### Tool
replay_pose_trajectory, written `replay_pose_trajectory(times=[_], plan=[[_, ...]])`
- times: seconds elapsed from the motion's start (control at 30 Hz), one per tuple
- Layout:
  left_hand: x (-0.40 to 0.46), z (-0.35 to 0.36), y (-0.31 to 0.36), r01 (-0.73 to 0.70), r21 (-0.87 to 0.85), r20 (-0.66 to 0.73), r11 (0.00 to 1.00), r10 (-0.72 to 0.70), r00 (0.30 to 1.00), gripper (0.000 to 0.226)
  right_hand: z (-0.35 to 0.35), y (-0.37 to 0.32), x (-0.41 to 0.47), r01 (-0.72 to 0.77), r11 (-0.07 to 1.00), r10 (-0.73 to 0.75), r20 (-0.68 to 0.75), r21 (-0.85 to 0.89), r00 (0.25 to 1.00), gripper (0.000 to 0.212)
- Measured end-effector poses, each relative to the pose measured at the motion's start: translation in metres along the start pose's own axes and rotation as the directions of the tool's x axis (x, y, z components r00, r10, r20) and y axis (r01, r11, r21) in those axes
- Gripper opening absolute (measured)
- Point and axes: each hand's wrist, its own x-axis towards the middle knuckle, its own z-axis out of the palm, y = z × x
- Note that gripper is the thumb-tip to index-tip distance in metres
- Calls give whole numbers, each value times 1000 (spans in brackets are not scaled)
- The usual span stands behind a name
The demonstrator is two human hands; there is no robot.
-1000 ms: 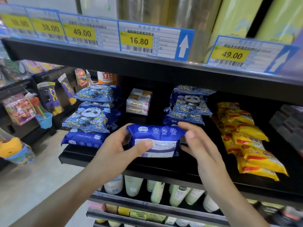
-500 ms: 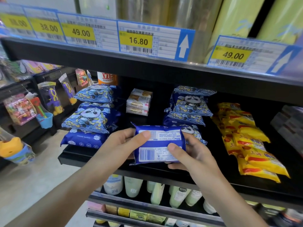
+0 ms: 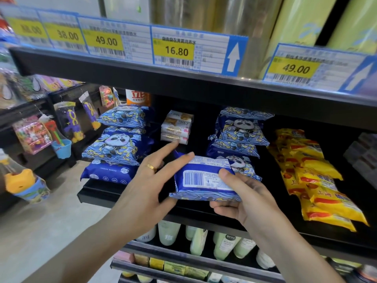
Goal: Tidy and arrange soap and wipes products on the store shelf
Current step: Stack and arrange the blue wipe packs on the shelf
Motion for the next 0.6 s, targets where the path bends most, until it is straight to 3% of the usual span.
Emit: replay_pose_trajectory(times=[0.1,0.3,0.6], plan=[[2,0,2,-54,37,-49,998,56,997,99,2,-3,-2,-49,999,49,10,-7,999,65],[1,-6,6,-104,28,-17,994,105,994,78,5,-4,-4,-109,993,110,6,-44,994,74],[-12,-13,10,37,-175,-37,984,-45,998,71,8,-11,-7,-117,992,124,134,-56,983,61]])
